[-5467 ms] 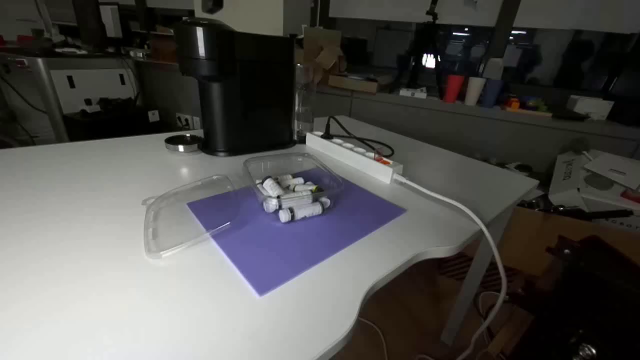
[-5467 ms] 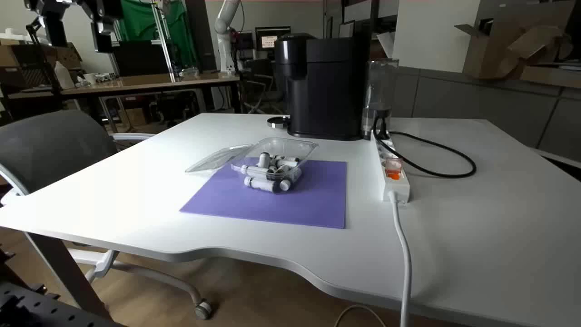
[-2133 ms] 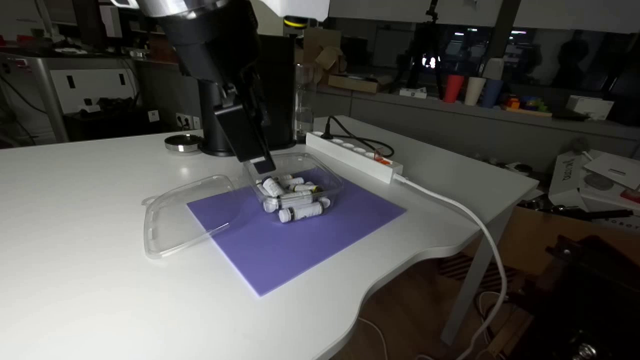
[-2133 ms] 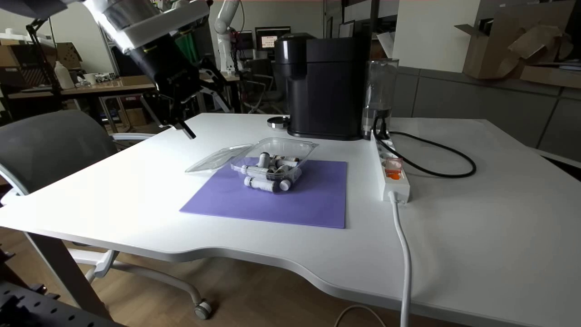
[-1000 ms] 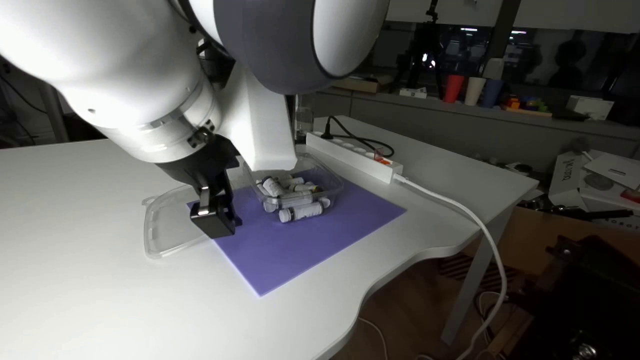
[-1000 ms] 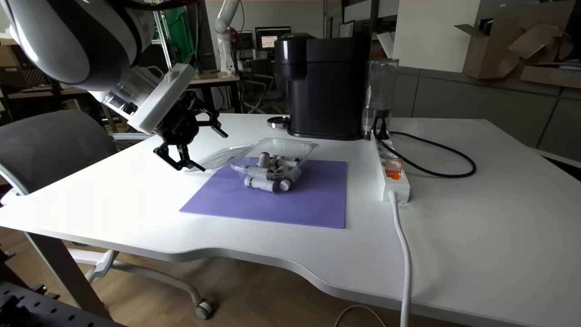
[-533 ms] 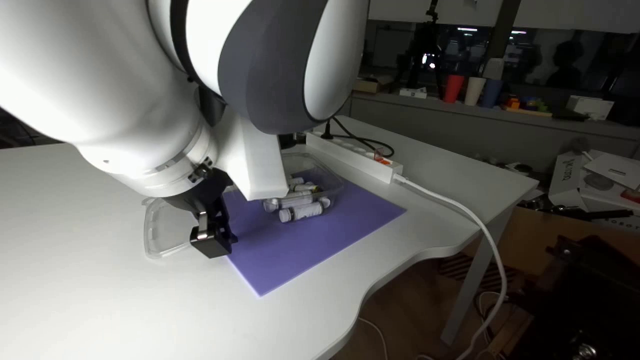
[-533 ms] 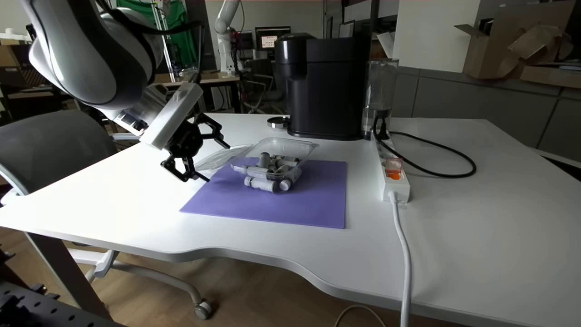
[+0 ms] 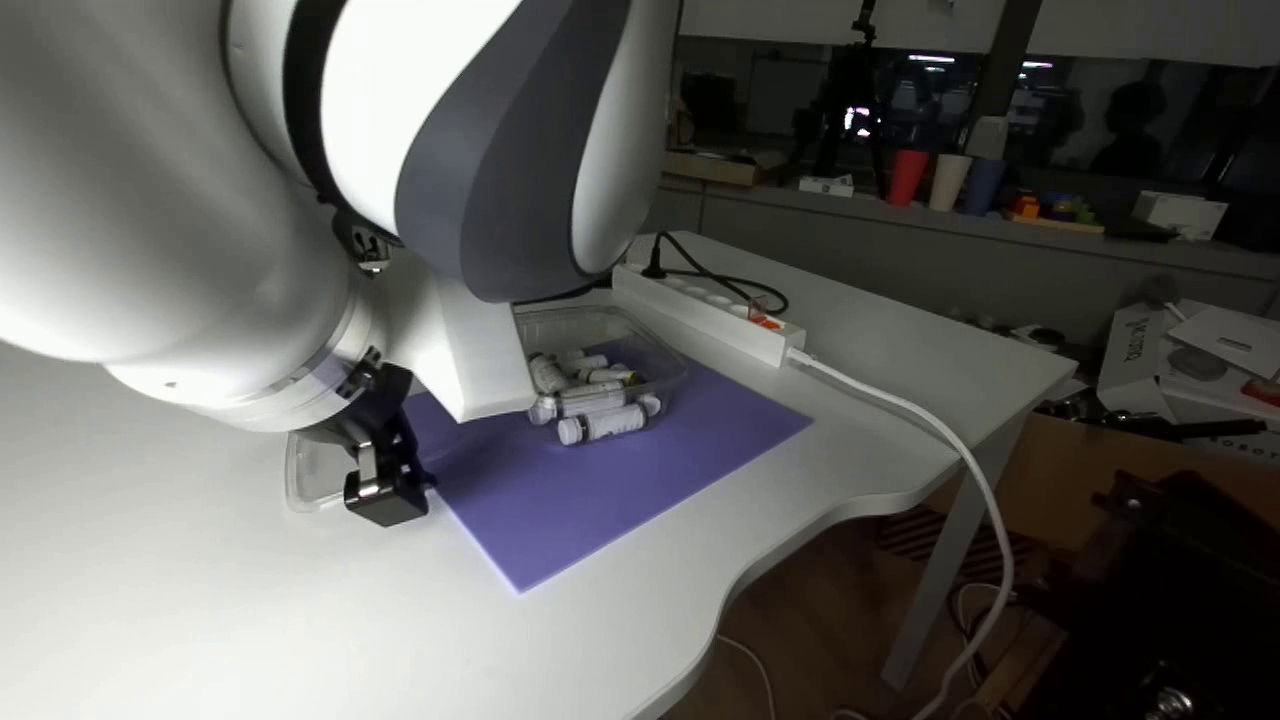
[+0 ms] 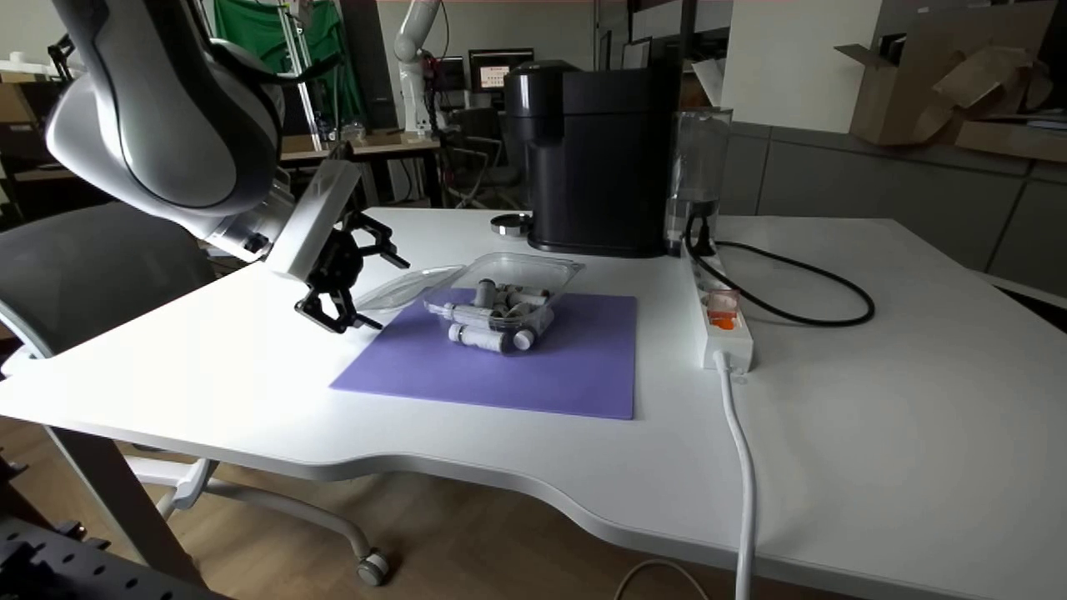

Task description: Close the lid of the clear container

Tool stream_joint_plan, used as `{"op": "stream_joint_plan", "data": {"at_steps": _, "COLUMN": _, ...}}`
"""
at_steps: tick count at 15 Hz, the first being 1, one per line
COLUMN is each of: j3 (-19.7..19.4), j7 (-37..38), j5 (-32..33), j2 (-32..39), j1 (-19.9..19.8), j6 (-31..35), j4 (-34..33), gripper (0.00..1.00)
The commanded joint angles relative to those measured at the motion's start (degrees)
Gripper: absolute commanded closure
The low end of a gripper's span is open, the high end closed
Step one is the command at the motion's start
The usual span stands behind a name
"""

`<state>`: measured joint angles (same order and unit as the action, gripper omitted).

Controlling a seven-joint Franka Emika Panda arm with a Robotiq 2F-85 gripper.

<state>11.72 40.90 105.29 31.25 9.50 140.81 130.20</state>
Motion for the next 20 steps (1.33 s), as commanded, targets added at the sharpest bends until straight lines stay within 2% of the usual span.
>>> {"op": "stream_joint_plan", "data": {"at_steps": 1, "j3": 1.4, "j7": 3.9, "j5": 4.3, "j2": 1.4, "j1": 0.2, "j6": -2.7, "j4": -1.3, "gripper": 0.00}}
{"op": "stream_joint_plan", "data": {"at_steps": 9, "j3": 4.0, "j7": 8.0, "j5": 6.1, "j2": -0.9, "j1": 0.4, "j6": -8.7, "j4": -0.3, "gripper": 0.00}}
{"op": "stream_joint_plan", "data": {"at_steps": 17, "j3": 4.1, "j7": 8.6, "j5": 3.4, "j2": -7.7, "j1": 0.2, "j6": -13.4, "j4": 2.0, "gripper": 0.00}}
{"op": "stream_joint_plan", "data": {"at_steps": 20, "j3": 4.3, "j7": 7.9, "j5": 0.6, "j2": -11.0, "j1": 0.1, "j6": -14.5, "j4": 3.3, "gripper": 0.00}}
